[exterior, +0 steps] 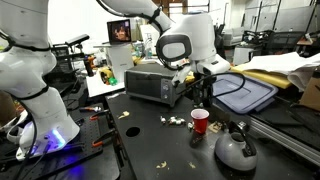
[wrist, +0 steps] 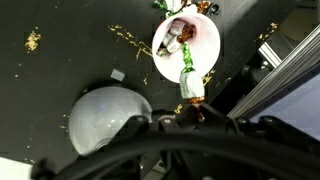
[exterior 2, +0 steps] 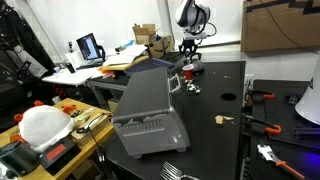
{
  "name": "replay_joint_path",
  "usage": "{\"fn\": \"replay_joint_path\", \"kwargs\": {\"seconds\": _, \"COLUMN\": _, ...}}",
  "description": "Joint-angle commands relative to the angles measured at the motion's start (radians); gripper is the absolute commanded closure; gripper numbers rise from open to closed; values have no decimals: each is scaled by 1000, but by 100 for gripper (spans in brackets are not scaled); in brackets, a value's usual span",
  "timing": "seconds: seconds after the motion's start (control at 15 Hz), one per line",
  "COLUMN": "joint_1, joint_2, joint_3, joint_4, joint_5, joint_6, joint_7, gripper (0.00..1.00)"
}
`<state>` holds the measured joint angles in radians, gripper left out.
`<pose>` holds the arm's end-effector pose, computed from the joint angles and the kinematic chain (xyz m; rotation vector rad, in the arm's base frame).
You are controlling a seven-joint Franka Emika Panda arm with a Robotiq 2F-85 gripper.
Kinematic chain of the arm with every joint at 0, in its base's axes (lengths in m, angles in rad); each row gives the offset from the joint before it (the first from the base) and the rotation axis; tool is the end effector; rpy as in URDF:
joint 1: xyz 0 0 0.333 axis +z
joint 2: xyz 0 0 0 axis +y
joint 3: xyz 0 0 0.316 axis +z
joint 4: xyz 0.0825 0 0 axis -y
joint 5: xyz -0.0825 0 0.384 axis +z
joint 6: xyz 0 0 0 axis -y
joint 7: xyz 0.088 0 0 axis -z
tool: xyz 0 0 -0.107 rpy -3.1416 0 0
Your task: Pick the sweets from the table and put them in the red cup
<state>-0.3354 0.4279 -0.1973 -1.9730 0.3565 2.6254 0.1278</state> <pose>0.5464 -0.3241 0.2783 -2.7168 1.3515 -0.3976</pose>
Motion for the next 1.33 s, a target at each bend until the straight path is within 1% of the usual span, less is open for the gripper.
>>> {"fn": "replay_joint_path", "kwargs": {"seconds": 0.0, "joint_1": 19, "joint_2": -3, "joint_3": -19, "joint_4": 5, "joint_5": -39, "joint_6": -10, "joint_7": 38, "gripper": 98}}
{"fn": "replay_joint_path", "kwargs": {"seconds": 0.6, "joint_1": 19, "joint_2": 10, "joint_3": -5, "joint_4": 8, "joint_5": -33, "joint_6": -23, "joint_7": 32, "gripper": 98}}
{"fn": "replay_joint_path", "kwargs": {"seconds": 0.67, "joint_1": 20, "joint_2": 9, "joint_3": -4, "joint_4": 5, "joint_5": -33, "joint_6": -22, "joint_7": 32, "gripper": 65}}
{"fn": "replay_joint_path", "kwargs": {"seconds": 0.73, "joint_1": 22, "joint_2": 12, "joint_3": -2, "joint_4": 4, "joint_5": -31, "joint_6": -18, "joint_7": 31, "gripper": 64}}
{"fn": "replay_joint_path", "kwargs": {"seconds": 0.8, "joint_1": 21, "joint_2": 13, "joint_3": 1, "joint_4": 4, "joint_5": -26, "joint_6": -15, "joint_7": 29, "gripper": 58}}
{"fn": "replay_joint_path", "kwargs": {"seconds": 0.93, "joint_1": 13, "joint_2": 14, "joint_3": 14, "joint_4": 1, "joint_5": -11, "joint_6": -8, "joint_7": 13, "gripper": 44}}
{"fn": "replay_joint_path", "kwargs": {"seconds": 1.13, "joint_1": 9, "joint_2": -6, "joint_3": 19, "joint_4": -22, "joint_5": -1, "joint_6": -7, "joint_7": 2, "gripper": 20}}
{"fn": "replay_joint_path", "kwargs": {"seconds": 1.27, "joint_1": 8, "joint_2": -19, "joint_3": 17, "joint_4": -34, "joint_5": -8, "joint_6": -31, "joint_7": -2, "gripper": 5}}
